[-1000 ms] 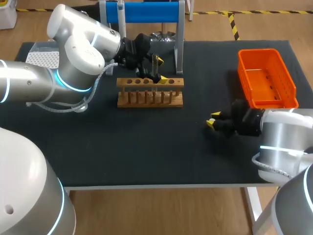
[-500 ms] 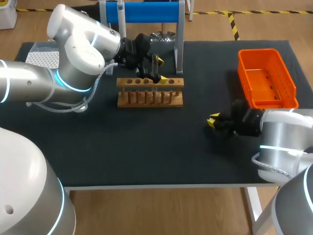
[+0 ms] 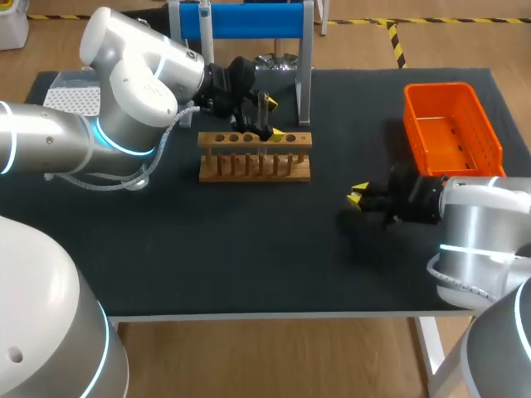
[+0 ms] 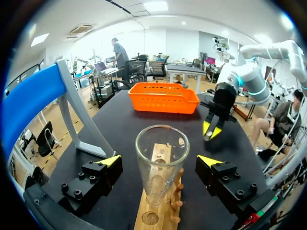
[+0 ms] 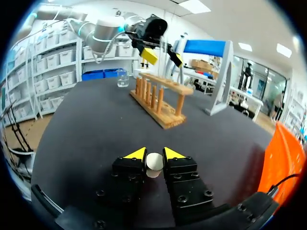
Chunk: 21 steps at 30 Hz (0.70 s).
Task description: Invert the test tube, pick up the pipette, mount the tip to pipette, aspirate from beaker and dispense into the tube, eject the tip, return the pipette, and cap with the stopper.
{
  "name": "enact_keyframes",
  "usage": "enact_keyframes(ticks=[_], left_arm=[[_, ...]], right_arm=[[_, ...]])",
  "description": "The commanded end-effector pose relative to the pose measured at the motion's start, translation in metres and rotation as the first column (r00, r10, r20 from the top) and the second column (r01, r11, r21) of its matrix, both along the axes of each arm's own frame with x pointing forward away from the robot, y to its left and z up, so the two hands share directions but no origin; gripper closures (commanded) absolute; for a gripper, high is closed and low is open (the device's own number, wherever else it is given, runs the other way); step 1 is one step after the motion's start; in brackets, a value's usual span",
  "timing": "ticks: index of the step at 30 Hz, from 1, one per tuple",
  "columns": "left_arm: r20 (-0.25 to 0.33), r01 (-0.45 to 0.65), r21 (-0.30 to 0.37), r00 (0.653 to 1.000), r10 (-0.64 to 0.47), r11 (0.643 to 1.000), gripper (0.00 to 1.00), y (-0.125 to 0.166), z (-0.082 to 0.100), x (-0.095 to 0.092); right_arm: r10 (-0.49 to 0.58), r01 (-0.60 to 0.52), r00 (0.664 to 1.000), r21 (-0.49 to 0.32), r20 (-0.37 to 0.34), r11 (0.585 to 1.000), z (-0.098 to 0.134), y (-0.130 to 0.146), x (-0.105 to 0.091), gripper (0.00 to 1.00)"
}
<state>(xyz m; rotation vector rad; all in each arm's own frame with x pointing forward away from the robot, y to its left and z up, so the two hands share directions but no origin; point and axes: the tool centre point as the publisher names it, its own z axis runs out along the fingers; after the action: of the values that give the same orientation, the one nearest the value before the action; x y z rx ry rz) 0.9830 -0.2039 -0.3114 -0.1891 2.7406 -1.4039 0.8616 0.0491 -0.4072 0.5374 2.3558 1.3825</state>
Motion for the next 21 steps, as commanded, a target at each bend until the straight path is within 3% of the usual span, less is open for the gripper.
enact_keyframes(ticks=[1, 11, 21], left_arm=[[-0.003, 0.003, 0.002, 1.0, -0.003, 1.0, 0.0, 0.0, 0.0, 0.001], [-0.003, 0.003, 0.002, 1.0, -0.003, 1.0, 0.0, 0.0, 0.0, 0.001], [-0.003, 0.003, 0.002, 1.0, -0.003, 1.0, 0.0, 0.0, 0.0, 0.001]], right_arm=[[0.035, -0.035, 0.999, -0.017, 0.02, 0.999, 0.021, 0.001, -0.001, 1.0], [0.143, -0.142, 0.987, -0.015, 0.079, 0.99, 0.083, 0.012, 0.022, 1.0], [0.278, -0.273, 0.953, -0.055, 0.123, 0.96, 0.131, 0.044, 0.043, 1.0]])
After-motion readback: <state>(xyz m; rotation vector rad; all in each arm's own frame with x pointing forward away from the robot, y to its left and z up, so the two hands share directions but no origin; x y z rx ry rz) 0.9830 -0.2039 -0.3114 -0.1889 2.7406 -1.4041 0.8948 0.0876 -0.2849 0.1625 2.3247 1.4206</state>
